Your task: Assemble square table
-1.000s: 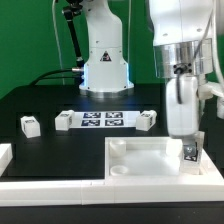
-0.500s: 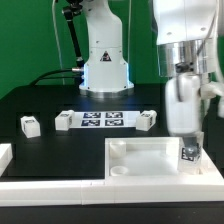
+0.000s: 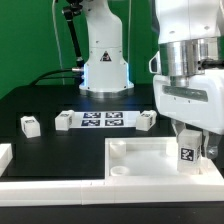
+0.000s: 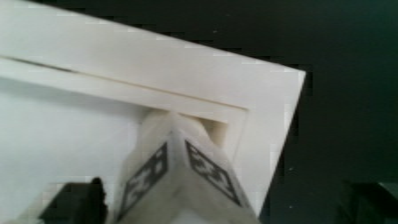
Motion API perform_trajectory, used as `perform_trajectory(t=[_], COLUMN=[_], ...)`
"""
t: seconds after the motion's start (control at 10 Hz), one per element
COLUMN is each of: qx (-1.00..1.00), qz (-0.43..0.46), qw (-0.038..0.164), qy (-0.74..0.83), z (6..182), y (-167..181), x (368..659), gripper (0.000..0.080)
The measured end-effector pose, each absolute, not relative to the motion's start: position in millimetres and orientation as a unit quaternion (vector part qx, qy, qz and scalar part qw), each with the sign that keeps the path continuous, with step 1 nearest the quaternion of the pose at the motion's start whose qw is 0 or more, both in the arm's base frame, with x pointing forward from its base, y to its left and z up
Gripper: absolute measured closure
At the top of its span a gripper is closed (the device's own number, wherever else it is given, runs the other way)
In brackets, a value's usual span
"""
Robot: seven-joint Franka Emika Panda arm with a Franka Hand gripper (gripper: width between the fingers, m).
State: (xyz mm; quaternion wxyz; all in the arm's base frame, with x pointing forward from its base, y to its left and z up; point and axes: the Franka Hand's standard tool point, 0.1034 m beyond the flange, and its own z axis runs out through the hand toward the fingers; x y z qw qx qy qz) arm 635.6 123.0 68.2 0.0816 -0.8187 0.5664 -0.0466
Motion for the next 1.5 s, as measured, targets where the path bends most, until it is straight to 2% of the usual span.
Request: perform_trajectory(t=[0.2,0.3,0.5,0.8,0.9,1.0,1.1,1.3,1.5], qx=[-0.923,-0.946,-0.945,-0.929,-0.913,-0.895,-0.877,-0.83,-0.834], qz=[-0.043,-0.038,-0.038,-0.036,-0.035,-0.033,-0.032,-0.032,-0.033], qw=[0.043,0.035,0.034,0.035,0.037,0.038,0.039,0.043,0.043], qy=[0.379,0.319,0.324,0.367,0.406,0.444,0.477,0.556,0.549], z=[70.3,73.3,72.6,72.3,72.2,72.1,72.1,71.0,71.1], y=[112,110,109,108,109,109,108,107,106], x=[636,642,643,643,643,643,643,644,644], gripper=[0.015,0.015,0.015,0.0546,0.0546,0.0721,0.0774,0.0794,0.0797])
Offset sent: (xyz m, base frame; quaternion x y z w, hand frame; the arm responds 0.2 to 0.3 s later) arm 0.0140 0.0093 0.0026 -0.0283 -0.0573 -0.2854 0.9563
